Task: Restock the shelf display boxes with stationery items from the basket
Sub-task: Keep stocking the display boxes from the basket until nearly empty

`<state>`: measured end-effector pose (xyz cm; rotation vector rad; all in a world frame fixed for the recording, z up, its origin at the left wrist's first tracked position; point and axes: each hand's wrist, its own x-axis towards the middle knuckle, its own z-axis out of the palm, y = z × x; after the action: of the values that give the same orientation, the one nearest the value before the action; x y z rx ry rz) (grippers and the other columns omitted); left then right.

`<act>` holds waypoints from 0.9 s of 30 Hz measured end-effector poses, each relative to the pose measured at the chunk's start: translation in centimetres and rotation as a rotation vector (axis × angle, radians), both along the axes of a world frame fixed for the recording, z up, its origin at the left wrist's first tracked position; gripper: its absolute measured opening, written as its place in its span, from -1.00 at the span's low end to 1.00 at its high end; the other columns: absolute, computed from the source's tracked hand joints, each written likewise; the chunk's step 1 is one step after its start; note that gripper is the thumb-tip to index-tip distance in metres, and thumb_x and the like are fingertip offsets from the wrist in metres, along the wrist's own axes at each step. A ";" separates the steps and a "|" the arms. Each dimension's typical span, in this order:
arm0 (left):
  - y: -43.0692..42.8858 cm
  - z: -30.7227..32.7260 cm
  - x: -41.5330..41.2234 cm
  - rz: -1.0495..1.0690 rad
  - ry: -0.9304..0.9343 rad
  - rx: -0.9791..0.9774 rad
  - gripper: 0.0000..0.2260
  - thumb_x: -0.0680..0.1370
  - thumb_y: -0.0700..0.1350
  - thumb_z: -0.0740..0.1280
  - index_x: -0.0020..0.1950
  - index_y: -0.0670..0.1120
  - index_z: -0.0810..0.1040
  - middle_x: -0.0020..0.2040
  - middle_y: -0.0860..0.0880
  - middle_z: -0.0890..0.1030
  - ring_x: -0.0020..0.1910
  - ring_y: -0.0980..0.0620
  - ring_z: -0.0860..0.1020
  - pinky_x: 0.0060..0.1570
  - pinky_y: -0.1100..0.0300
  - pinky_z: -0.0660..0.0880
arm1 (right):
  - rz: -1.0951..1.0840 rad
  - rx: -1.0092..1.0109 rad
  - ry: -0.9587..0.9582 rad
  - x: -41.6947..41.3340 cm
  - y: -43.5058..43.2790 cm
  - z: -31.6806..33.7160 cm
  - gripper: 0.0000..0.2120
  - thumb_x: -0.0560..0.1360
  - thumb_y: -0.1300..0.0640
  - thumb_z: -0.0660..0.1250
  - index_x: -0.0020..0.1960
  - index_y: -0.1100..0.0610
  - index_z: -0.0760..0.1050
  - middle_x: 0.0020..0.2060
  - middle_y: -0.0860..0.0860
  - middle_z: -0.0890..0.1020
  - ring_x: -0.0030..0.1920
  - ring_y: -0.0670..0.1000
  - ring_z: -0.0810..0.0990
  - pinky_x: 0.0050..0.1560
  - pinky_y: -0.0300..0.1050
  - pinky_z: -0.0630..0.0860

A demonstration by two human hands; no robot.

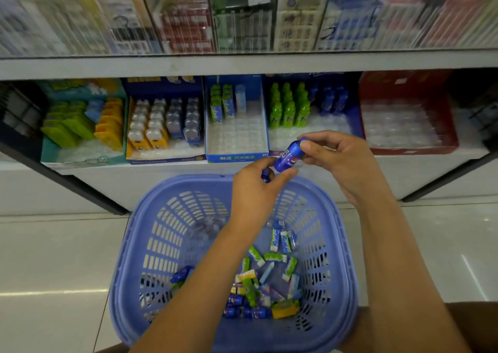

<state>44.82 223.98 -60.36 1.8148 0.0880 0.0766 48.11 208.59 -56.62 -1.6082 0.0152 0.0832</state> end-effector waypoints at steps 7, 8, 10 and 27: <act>-2.3 0.5 2.0 0.030 0.226 -0.266 -0.91 0.59 -0.12 0.28 -0.07 -0.02 0.56 -0.32 0.05 0.46 -0.52 0.17 0.37 -0.46 0.25 0.39 | -0.296 -0.252 -0.180 5.4 -3.3 1.7 -0.81 0.42 0.18 0.45 0.03 0.07 0.63 -0.17 -0.04 0.66 -0.27 -0.25 0.59 -0.17 -0.48 0.47; -2.5 0.7 2.1 0.045 0.250 -0.349 -0.88 0.61 -0.17 0.25 -0.06 -0.06 0.57 -0.27 0.00 0.49 -0.50 0.17 0.40 -0.46 0.27 0.42 | -0.321 -0.341 -0.208 6.8 -3.9 1.9 -0.78 0.42 0.16 0.45 0.07 0.13 0.63 -0.13 -0.04 0.64 -0.22 -0.21 0.59 -0.16 -0.51 0.45; -2.7 1.2 2.1 0.085 0.238 -0.530 -0.84 0.62 -0.21 0.21 -0.06 -0.12 0.57 -0.22 -0.05 0.55 -0.45 0.12 0.48 -0.46 0.28 0.46 | -0.320 -0.467 -0.246 9.3 -4.5 1.8 -0.74 0.42 0.16 0.45 0.09 0.21 0.63 -0.03 0.00 0.64 -0.07 -0.11 0.60 -0.06 -0.54 0.43; -1.5 1.3 2.9 0.007 0.459 -0.878 -0.58 0.66 0.03 0.06 -0.15 -0.19 0.57 -0.46 -0.07 0.53 -0.60 0.08 0.36 -0.61 0.32 0.30 | 0.047 -0.794 -0.132 16.3 -5.0 -1.0 -0.62 0.48 0.07 0.39 0.27 0.14 0.52 0.26 0.13 0.52 0.24 0.10 0.50 0.31 -0.07 0.41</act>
<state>47.71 222.53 -59.05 0.9250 0.3885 -0.3315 64.36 203.62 -57.63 -2.4056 -0.1046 0.0031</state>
